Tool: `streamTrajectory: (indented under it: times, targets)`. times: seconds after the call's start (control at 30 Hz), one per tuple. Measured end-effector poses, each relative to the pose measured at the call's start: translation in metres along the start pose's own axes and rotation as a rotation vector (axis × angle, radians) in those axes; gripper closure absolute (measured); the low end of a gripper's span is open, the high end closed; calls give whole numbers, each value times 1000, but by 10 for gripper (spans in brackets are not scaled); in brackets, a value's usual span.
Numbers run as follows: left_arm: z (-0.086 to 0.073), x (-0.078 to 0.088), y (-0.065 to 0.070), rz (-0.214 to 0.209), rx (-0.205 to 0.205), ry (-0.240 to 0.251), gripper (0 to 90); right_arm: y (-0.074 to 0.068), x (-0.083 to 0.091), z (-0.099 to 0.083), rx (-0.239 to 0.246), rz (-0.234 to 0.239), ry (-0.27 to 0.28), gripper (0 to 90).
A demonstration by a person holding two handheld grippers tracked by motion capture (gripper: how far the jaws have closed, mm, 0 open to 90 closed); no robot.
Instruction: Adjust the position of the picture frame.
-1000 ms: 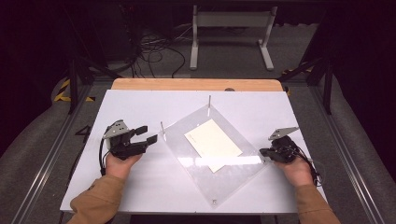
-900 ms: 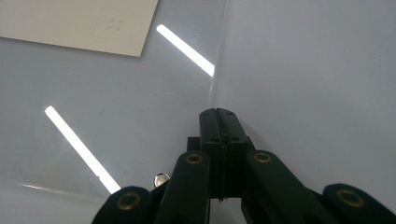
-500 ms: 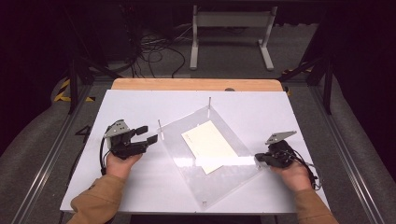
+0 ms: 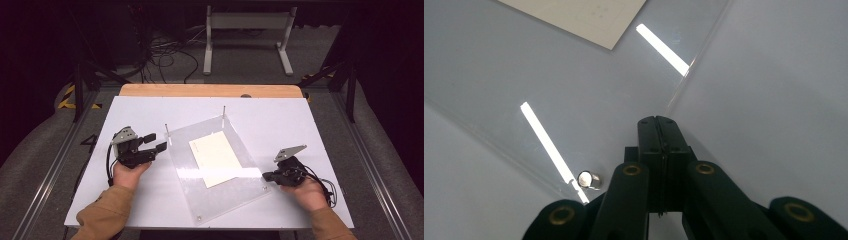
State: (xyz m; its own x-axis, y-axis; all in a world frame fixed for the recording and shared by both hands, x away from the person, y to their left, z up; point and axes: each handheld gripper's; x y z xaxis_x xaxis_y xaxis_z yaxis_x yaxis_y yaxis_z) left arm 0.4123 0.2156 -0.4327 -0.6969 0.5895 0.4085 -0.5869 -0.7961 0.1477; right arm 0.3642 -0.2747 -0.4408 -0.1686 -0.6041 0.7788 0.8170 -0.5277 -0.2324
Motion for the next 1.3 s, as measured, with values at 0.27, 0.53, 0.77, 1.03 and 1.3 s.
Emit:
streamTrajectory:
  times: [0.27,0.53,0.77,1.03,1.3]
  targets:
    - [8,-12,-12,78,27,13,390,-12,-7,5,27,38,-16,898]
    - [12,-28,-22,116,64,-26,408,-30,-15,9,91,96,-44,898]
    - [18,-49,-24,176,37,-73,379,-32,-9,12,114,67,-24,897]
    - [26,-75,-23,217,-31,-149,722,-26,5,10,96,48,46,897]
    - [31,-83,-24,234,-63,-154,847,-25,10,5,85,45,62,897]
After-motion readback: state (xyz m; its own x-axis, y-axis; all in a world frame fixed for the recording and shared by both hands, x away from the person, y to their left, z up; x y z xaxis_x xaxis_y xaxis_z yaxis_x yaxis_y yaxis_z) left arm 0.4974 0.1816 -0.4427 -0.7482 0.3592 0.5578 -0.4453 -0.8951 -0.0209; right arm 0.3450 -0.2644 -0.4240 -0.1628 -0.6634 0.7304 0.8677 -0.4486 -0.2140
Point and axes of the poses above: each handheld gripper's, and its own axes: x roughly backward along the jaws, z roughly out of its top, y roughly to its right, and after that the axes turned 8 degrees about z, right-handed
